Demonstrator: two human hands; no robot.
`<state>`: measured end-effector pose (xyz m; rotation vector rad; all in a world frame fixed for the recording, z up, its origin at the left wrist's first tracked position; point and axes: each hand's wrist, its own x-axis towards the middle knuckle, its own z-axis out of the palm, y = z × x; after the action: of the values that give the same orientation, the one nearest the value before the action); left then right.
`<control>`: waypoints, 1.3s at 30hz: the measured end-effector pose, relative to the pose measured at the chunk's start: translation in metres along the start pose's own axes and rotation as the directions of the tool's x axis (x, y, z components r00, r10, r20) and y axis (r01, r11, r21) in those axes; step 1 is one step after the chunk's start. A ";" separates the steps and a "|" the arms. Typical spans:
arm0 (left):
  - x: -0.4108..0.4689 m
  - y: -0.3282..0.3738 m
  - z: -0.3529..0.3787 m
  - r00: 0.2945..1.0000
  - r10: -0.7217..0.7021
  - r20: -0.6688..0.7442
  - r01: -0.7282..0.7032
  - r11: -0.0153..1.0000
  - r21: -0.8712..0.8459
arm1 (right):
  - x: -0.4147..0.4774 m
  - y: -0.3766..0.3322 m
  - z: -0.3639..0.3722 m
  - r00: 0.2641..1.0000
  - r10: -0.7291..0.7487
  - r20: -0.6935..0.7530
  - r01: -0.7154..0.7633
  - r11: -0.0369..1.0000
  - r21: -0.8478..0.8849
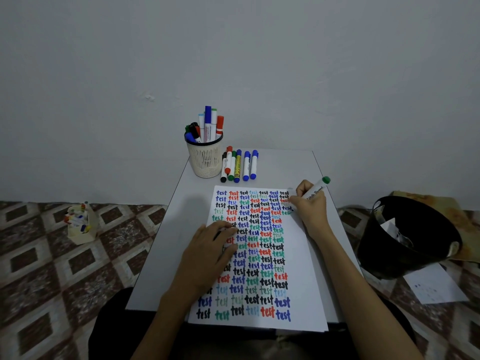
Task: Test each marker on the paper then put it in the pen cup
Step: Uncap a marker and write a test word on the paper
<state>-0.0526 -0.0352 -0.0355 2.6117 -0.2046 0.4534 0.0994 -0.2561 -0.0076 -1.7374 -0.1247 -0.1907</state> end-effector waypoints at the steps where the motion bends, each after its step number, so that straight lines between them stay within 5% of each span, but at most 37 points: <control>1: 0.000 0.000 0.000 1.000 0.001 -0.003 -0.001 1.000 0.003 | 0.000 0.000 0.000 1.000 0.002 0.007 -0.002 1.000 0.002; 9: 0.001 -0.003 0.003 1.000 0.006 0.003 -0.006 1.000 0.015 | -0.001 -0.004 0.001 0.997 0.024 0.071 -0.022 0.999 -0.038; 15: 0.003 -0.001 0.000 0.999 0.010 -0.040 -0.011 0.999 -0.039 | -0.005 -0.009 -0.009 0.989 0.062 -0.134 -0.007 0.926 0.378; 19: 0.004 0.001 -0.011 0.983 -0.064 -0.170 0.046 0.993 -0.106 | -0.007 -0.010 -0.008 0.989 0.035 -0.143 0.019 0.934 0.358; 24: -0.004 -0.013 -0.024 0.976 -0.119 -0.180 0.129 0.991 0.043 | -0.009 -0.012 -0.008 0.999 0.037 -0.007 -0.032 0.930 0.367; 31: -0.008 -0.018 -0.021 0.973 -0.161 -0.168 0.170 0.985 0.041 | -0.038 -0.035 0.003 0.945 0.086 0.315 -0.208 0.902 0.378; 34: -0.007 -0.016 -0.023 0.962 -0.169 -0.213 0.168 0.986 -0.022 | -0.060 -0.040 0.009 0.898 0.083 0.433 -0.274 0.875 0.400; 39: -0.005 -0.011 -0.028 0.957 -0.162 -0.239 0.118 0.975 -0.191 | -0.074 -0.046 0.012 0.898 0.055 0.437 -0.254 0.875 0.413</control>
<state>-0.0625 -0.0119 -0.0192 2.3500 0.0265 0.6803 0.0186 -0.2343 0.0200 -1.2755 -0.3109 0.3167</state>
